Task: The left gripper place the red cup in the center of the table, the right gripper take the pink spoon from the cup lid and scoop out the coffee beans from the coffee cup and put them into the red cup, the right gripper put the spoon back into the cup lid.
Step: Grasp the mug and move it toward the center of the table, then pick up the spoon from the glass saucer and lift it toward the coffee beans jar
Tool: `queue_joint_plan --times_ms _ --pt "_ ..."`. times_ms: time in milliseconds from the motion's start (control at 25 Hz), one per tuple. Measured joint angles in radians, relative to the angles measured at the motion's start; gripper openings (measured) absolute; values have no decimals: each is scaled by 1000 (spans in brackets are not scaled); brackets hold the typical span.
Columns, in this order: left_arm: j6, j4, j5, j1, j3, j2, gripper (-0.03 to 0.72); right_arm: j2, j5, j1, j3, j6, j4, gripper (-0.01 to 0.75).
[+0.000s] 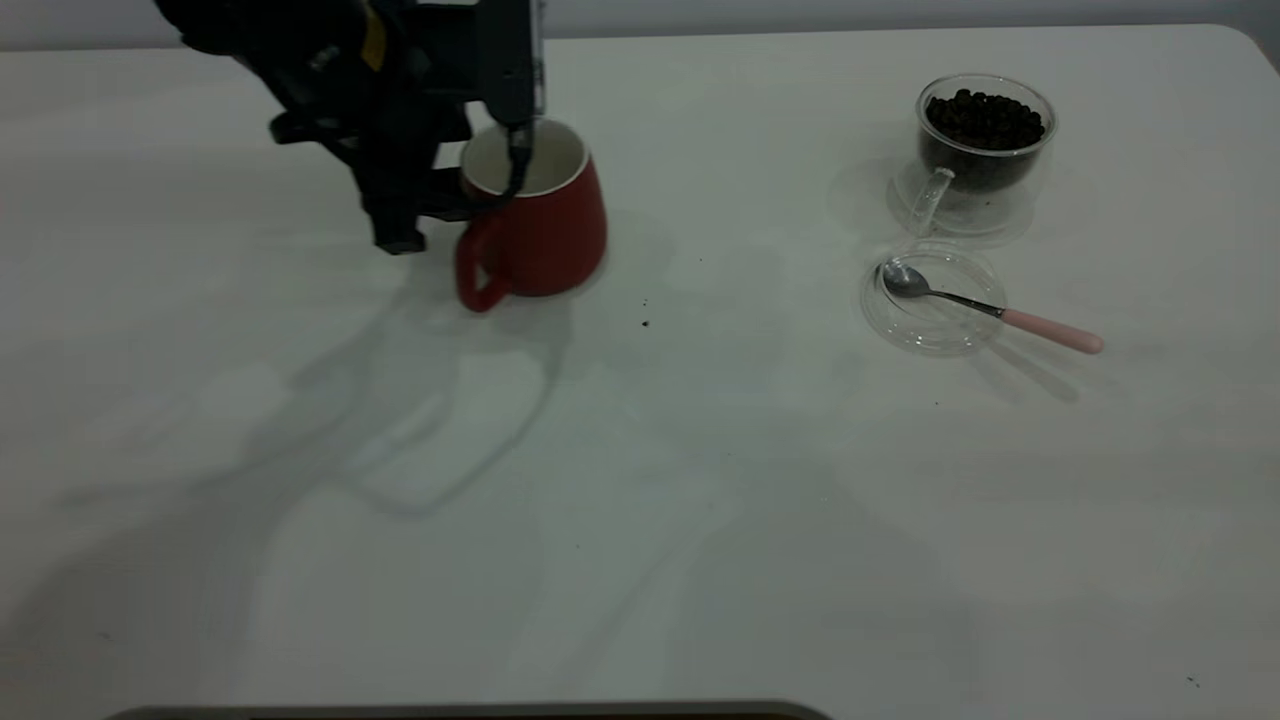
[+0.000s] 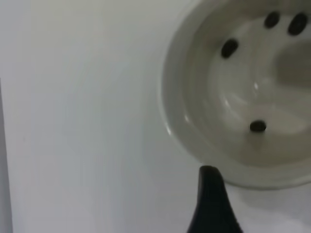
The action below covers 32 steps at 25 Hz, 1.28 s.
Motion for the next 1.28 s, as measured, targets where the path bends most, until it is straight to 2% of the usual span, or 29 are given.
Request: queue_joint_plan --times_ms 160,240,400,560,840,1280 --pt "-13 -11 15 -8 0 -12 569 0 0 0 0 0 0 330" --pt "-15 -37 66 -8 0 -48 569 0 0 0 0 0 0 330" --pt "-57 -98 284 -7 0 -176 569 0 0 0 0 0 0 330" --pt "-238 -107 508 6 0 -339 569 0 0 0 0 0 0 330" --pt "-576 -110 737 55 0 -665 569 0 0 0 0 0 0 330" --pt "-639 -139 1162 56 2 -1035 569 0 0 0 0 0 0 330"
